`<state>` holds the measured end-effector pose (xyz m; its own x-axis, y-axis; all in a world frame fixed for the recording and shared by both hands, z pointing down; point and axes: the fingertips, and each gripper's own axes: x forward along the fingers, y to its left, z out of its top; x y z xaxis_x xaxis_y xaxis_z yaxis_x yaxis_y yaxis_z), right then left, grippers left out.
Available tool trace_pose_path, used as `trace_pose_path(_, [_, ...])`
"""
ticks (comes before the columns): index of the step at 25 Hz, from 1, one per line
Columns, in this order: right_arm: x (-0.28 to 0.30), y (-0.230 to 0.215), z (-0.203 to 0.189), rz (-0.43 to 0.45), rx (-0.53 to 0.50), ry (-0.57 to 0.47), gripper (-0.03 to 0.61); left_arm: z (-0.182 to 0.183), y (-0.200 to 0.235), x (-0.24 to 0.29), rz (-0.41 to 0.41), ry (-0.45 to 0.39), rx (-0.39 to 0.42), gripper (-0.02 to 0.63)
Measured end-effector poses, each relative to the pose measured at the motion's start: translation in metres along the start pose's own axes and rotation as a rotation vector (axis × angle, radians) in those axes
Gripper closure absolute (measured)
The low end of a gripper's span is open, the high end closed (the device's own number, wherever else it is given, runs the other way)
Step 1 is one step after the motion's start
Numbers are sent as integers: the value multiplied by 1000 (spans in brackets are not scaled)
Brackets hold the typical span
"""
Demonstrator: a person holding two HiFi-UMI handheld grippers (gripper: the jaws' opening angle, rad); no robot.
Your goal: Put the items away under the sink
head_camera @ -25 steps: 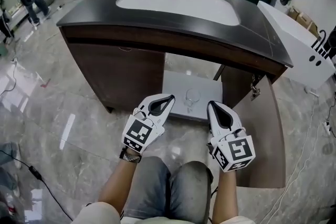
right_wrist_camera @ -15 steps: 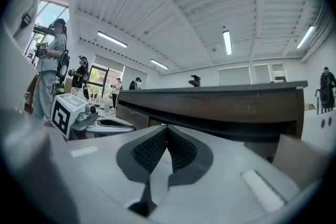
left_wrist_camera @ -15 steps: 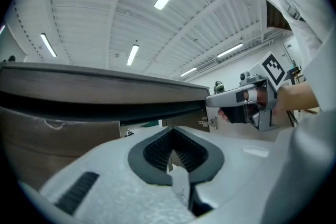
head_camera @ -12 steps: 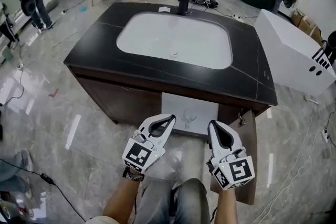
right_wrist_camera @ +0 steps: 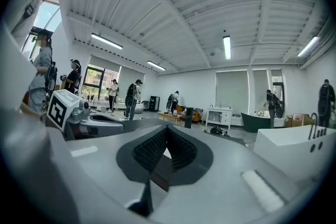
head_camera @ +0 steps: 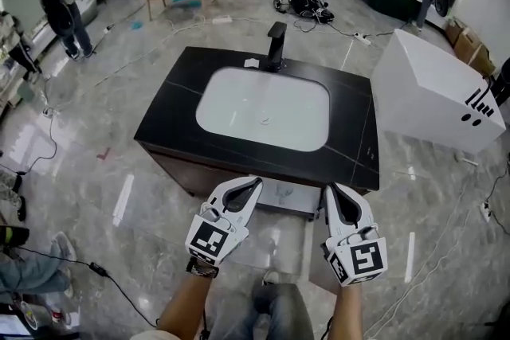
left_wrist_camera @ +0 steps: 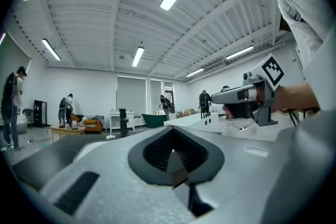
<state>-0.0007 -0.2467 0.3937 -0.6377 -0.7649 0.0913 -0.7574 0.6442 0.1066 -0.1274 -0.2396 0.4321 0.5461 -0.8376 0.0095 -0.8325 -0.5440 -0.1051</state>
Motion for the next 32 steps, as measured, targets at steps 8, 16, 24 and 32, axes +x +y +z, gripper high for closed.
trace_pose_path(8, [-36,9,132,-19,-22,16,572,140,8,-21,48,17,-8,609])
trace_pose_path(16, [-86,31,219,-80,-33,15,572,234,-3,-64,48,23,7,609])
trace_pose_path(24, [-126,70,257,-45,-25,3,572,293,-18,-107,86,-26,32,609])
trace_pose_path(32, [-150,105,270,4,-21,-2,572,314,-36,-140,83,-24,77,609])
